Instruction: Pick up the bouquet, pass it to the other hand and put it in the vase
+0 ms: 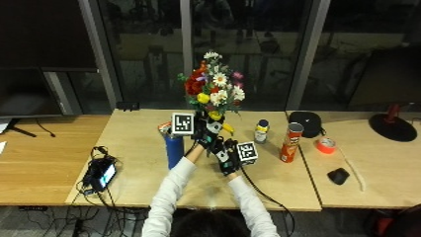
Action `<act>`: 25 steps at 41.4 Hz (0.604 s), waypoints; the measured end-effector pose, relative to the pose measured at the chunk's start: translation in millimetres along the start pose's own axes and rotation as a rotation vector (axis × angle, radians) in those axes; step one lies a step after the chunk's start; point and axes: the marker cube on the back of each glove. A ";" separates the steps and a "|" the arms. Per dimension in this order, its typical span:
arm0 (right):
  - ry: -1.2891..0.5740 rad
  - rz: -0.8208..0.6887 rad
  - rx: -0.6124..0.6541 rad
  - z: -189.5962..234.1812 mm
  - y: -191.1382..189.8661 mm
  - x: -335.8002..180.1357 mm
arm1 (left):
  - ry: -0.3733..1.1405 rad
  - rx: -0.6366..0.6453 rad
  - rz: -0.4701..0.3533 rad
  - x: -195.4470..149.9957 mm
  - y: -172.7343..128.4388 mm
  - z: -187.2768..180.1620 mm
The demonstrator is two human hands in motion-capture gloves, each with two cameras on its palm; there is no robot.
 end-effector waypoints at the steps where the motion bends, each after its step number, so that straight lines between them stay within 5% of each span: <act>1: -0.012 -0.005 -0.011 0.7 0.0 -4.2 | 0.001 0.013 0.008 14.9 -6.9 2.9; 8: 0.081 0.073 0.044 -32.6 -9.6 2.2 | 0.112 0.091 0.281 67.2 -51.4 -30.4; 12: 0.148 0.126 0.062 -46.1 -11.5 -10.4 | 0.020 0.153 0.177 75.8 -69.9 -55.8; 19: 0.130 0.218 0.099 -65.9 -26.0 -19.8 | 0.021 0.263 0.205 94.7 -99.7 -93.7; 25: 0.117 0.249 0.143 -71.6 -35.6 -24.3 | -0.185 0.350 0.169 72.8 -112.5 -122.0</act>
